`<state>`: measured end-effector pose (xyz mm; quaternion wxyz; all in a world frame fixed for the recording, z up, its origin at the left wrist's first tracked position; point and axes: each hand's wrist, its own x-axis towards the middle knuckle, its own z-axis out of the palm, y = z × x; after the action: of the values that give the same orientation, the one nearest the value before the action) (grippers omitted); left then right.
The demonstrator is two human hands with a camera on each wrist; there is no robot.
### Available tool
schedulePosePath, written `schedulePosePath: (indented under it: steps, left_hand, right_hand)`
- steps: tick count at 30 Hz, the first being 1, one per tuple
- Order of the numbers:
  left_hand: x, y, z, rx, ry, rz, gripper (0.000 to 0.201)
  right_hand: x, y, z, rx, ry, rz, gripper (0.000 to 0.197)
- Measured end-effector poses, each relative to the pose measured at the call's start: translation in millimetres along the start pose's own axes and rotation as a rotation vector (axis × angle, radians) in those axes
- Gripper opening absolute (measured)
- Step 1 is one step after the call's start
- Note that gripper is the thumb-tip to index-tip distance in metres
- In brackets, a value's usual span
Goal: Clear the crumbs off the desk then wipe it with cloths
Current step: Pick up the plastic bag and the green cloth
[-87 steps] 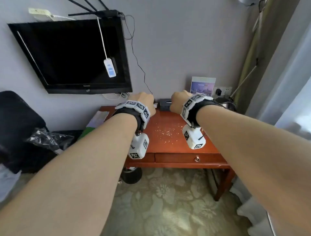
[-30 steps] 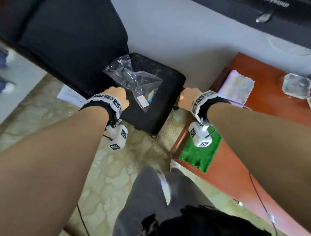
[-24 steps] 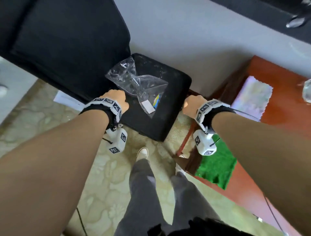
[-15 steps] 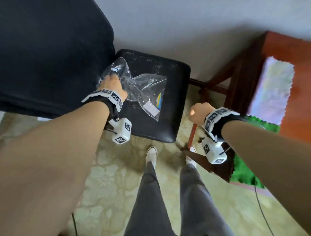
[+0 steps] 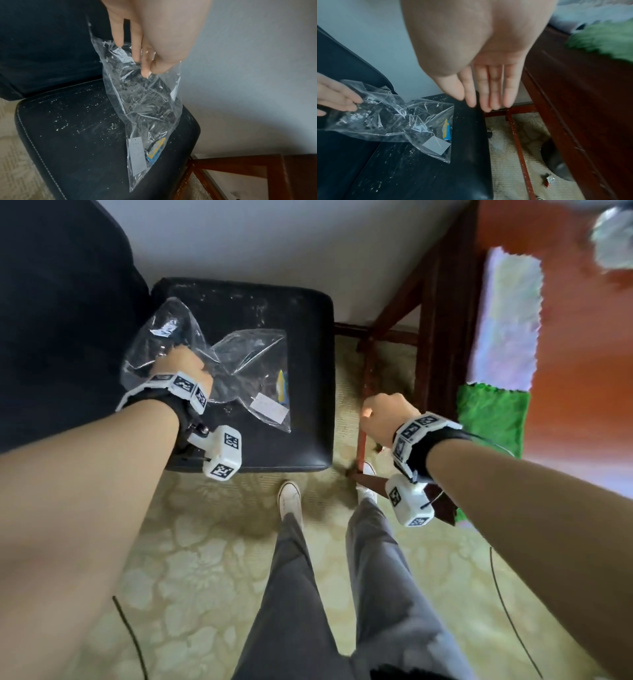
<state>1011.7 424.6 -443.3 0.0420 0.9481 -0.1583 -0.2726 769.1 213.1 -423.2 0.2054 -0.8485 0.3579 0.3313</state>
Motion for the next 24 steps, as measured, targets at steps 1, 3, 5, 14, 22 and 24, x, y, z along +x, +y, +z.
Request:
schedulePosePath:
  steps: [1,3,5,14,22,24]
  left_hand:
    - [-6,4,-2,0.009,0.006,0.032,0.027]
    - [-20,16,-8,0.008,0.012,0.067,0.025]
    - [-36,32,-13,0.023,0.008,0.113,0.022]
    - [-121,115,-13,0.112,0.031,0.227,0.022]
    - [-211,156,33,0.143,0.053,0.203,0.025]
    - [-231,163,47,0.131,0.054,0.189,0.023]
  right_hand:
    - [-11,8,-1,0.025,0.049,-0.010,0.022]
    - [-36,24,-3,0.029,0.149,-0.043,0.018]
    - [-60,46,-4,0.016,0.220,-0.065,0.018]
    - [-137,176,-3,0.006,0.327,0.031,0.030]
    - [-156,232,37,-0.069,0.311,-0.243,0.064]
    - [-161,242,51,-0.104,0.241,-0.305,0.082]
